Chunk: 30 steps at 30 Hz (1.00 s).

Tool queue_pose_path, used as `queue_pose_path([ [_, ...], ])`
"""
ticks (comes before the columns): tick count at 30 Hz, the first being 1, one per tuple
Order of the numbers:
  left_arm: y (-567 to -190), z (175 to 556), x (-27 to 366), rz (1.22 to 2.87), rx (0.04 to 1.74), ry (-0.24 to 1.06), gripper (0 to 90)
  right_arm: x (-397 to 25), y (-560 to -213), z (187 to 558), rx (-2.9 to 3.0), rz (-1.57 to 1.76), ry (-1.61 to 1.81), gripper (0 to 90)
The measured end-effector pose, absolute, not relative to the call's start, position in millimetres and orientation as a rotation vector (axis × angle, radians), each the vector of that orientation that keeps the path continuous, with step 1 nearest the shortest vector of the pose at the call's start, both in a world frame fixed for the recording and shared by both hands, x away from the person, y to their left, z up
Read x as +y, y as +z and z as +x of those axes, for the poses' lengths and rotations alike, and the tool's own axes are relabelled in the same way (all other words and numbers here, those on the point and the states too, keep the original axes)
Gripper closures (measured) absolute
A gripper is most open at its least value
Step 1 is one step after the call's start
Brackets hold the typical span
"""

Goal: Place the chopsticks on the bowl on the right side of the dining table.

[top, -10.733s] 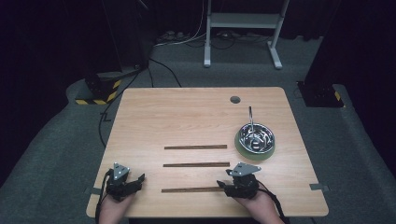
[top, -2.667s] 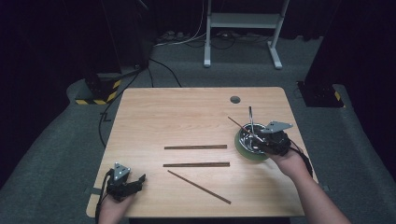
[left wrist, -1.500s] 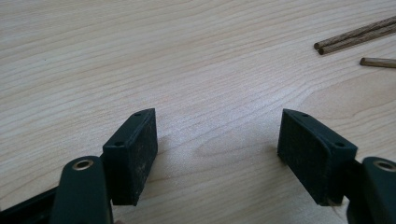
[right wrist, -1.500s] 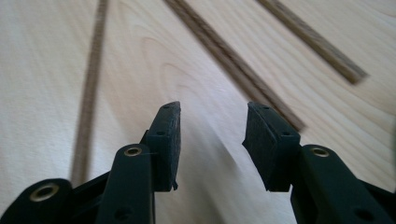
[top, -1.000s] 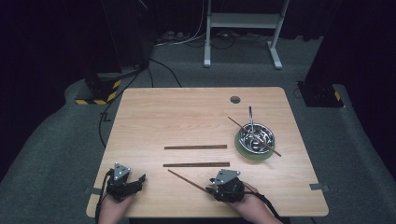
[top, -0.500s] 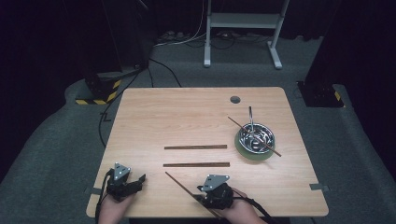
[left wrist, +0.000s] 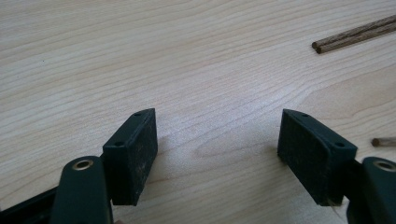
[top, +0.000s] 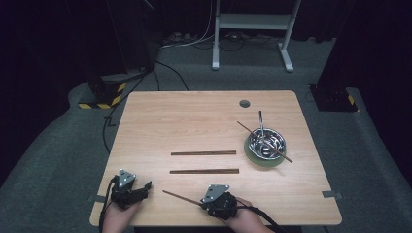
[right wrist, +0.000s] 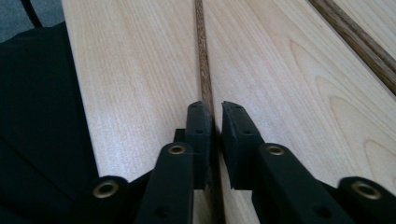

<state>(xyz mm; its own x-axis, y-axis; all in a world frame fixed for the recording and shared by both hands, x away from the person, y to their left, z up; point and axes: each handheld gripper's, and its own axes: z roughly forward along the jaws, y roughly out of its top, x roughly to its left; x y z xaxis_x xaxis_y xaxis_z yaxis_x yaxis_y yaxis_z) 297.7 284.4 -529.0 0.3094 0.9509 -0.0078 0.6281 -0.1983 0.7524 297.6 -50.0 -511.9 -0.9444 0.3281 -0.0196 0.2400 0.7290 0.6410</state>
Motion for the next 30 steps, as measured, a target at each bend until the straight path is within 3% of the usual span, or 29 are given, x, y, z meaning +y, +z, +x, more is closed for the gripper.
queue_pose_path([
  [8, -529, 298, 284, 1.919, 1.398, 0.626, 28.5, -46, -513, 304, 2.796, 0.464, 1.035, 77.9],
  [11, -529, 298, 284, 1.92, 1.397, 0.625, 28.5, -45, -513, 305, 2.796, 0.45, 1.031, 82.9],
  [17, -529, 298, 284, 1.922, 1.395, 0.625, 28.5, -45, -512, 304, 2.798, 0.425, 1.015, 83.4],
  [30, -529, 298, 284, 1.923, 1.394, 0.625, 28.5, -78, -482, 316, 2.684, 0.522, 1.054, 83.5],
])
